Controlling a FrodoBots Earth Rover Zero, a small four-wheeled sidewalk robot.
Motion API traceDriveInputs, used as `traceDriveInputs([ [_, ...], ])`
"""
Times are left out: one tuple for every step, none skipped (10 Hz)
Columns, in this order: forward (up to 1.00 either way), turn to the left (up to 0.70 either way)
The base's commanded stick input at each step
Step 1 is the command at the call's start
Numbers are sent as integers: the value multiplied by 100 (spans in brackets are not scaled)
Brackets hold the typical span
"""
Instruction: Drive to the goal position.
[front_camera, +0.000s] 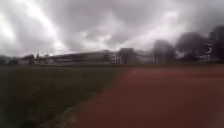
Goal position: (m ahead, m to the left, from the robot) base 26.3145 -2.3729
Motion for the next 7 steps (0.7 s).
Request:
traceDriveInputs([
  [70, -35],
  [70, -35],
  [70, -35],
  [70, -35],
  [70, -23],
  [70, -6],
  [70, 0],
])
